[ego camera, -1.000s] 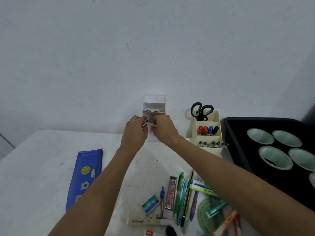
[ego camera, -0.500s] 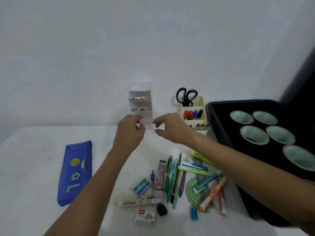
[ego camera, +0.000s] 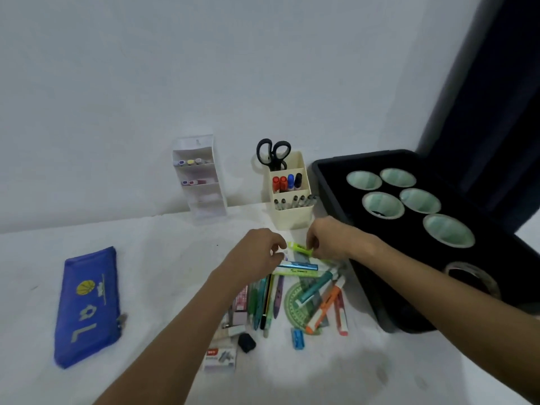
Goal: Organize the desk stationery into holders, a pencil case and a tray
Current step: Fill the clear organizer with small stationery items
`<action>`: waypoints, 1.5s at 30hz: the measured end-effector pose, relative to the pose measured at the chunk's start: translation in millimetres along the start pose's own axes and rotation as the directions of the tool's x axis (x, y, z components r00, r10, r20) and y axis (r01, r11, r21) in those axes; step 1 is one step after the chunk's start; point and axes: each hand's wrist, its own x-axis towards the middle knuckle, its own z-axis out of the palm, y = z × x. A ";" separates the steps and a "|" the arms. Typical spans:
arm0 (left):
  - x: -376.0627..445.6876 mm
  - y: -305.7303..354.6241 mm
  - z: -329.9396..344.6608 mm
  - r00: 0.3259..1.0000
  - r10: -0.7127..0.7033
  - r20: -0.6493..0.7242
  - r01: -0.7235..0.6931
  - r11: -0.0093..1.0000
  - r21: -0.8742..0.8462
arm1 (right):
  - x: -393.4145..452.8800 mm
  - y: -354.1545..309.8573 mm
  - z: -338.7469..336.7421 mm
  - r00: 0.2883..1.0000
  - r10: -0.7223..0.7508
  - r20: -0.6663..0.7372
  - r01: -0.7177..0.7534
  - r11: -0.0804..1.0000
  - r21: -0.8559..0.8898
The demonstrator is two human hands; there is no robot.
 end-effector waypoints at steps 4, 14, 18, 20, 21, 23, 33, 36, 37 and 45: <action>4.9 12.3 9.9 0.993 0.037 0.108 -0.047 0.995 0.087 | 2.4 -8.6 6.1 0.996 0.004 0.087 0.001 0.998 -0.058; -5.5 -12.5 11.9 0.989 0.004 0.151 -0.040 0.972 0.234 | 0.6 -4.4 19.5 0.985 0.004 0.170 0.025 0.985 -0.169; -13.5 -27.3 6.6 0.992 -0.032 0.120 0.001 0.967 0.257 | -0.1 -4.4 22.5 0.986 -0.002 0.166 0.031 0.985 -0.168; -16.7 -31.2 5.1 0.994 -0.053 0.098 0.027 0.967 0.255 | 0.4 -4.4 23.4 0.986 0.007 0.168 0.015 0.992 -0.126; -18.2 -31.2 4.8 0.994 -0.059 0.089 0.035 0.967 0.253 | 1.0 -4.4 23.7 0.986 0.008 0.167 0.009 0.995 -0.099; -20.8 -26.5 5.6 0.996 -0.044 0.078 0.024 0.969 0.244 | 2.1 -4.5 23.4 0.987 -0.001 0.161 0.008 0.999 -0.039; -19.2 -11.1 21.1 0.984 0.067 0.168 -0.104 0.969 0.226 | 2.4 -4.2 20.8 1.000 0.009 0.008 -0.011 0.983 0.184; -19.3 -12.3 20.6 0.986 0.056 0.157 -0.095 0.962 0.254 | 3.1 -4.0 20.0 1.000 -0.002 -0.011 0.004 0.978 0.206; -19.7 -12.5 18.9 0.987 0.051 0.155 -0.091 0.960 0.266 | 3.7 -4.0 19.8 1.000 -0.005 -0.014 0.008 0.976 0.217; -24.6 -25.5 -10.9 0.997 -0.073 0.017 0.066 0.968 0.243 | 2.1 -4.5 17.4 0.998 -0.025 -0.055 0.041 0.951 0.306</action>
